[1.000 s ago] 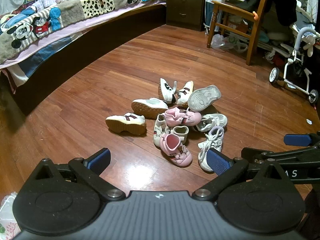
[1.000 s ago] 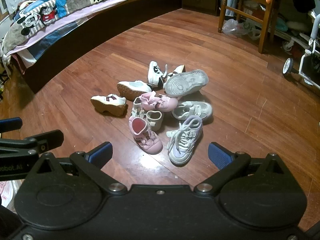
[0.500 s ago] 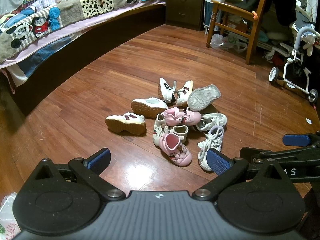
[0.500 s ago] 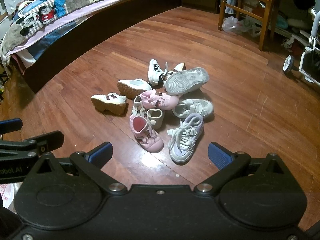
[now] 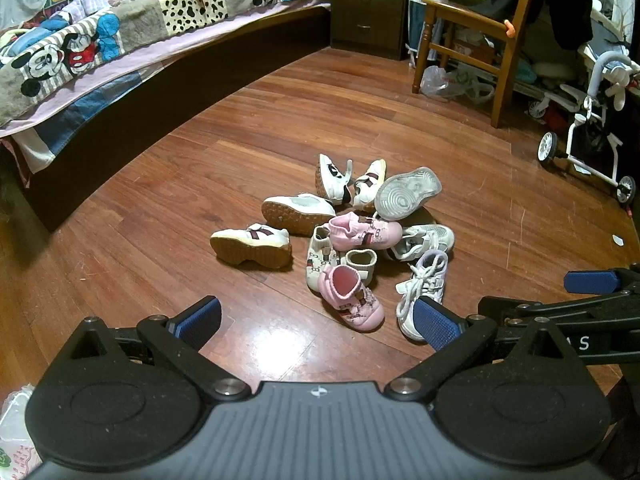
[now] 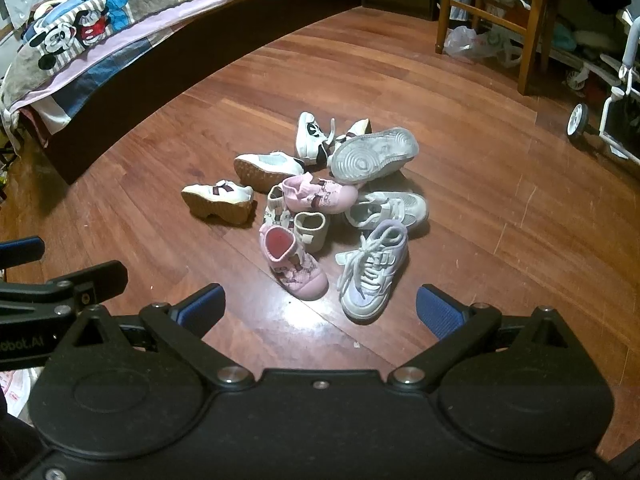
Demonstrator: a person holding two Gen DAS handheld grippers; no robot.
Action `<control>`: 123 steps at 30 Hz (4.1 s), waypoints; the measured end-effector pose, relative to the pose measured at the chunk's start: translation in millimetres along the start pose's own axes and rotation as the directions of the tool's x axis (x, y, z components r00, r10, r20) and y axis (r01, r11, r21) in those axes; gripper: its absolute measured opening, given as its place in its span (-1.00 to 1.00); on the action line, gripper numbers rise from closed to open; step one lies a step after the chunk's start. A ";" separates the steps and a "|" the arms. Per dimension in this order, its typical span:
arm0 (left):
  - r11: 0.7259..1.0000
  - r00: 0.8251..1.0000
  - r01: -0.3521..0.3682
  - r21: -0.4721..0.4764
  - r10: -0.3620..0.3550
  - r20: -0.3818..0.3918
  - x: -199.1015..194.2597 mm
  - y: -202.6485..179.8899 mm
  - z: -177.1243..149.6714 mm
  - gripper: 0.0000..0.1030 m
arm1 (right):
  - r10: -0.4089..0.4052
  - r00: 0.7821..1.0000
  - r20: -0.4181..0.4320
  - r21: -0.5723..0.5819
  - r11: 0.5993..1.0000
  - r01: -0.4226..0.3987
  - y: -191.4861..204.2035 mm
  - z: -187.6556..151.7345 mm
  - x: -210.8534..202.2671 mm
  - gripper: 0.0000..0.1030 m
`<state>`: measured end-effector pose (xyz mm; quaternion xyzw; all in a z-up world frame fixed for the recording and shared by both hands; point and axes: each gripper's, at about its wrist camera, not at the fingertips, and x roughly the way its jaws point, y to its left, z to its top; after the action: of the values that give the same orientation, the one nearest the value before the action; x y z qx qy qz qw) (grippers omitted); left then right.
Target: Organize scattered shoes
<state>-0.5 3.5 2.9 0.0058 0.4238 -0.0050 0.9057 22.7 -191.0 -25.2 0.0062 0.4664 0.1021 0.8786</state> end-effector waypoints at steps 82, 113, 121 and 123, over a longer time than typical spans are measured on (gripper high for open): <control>0.999 0.955 0.041 0.035 -0.029 -0.296 368.0 -3.5 -14.0 -0.39 | 0.193 0.972 -0.133 -0.071 0.977 -0.203 -68.9 132.6 156.6 1.00; 0.737 0.819 0.444 0.510 -0.101 -0.566 289.2 23.9 -58.2 -0.83 | 0.184 0.974 -0.135 -0.126 0.971 -0.201 -49.3 136.0 156.3 1.00; 0.723 0.786 0.472 0.504 -0.086 -0.612 295.6 28.9 -97.4 -0.83 | 0.170 0.973 -0.156 -0.148 0.970 -0.193 -43.4 131.5 159.4 1.00; 0.728 0.781 0.469 0.500 -0.077 -0.620 298.9 31.6 -100.3 -0.83 | 0.167 0.973 -0.162 -0.154 0.969 -0.192 -42.4 130.0 160.1 1.00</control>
<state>114.5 35.2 -290.7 0.2443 0.6382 -0.2848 0.6722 223.9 -191.9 -87.2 -0.0335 0.5172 0.2209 0.8262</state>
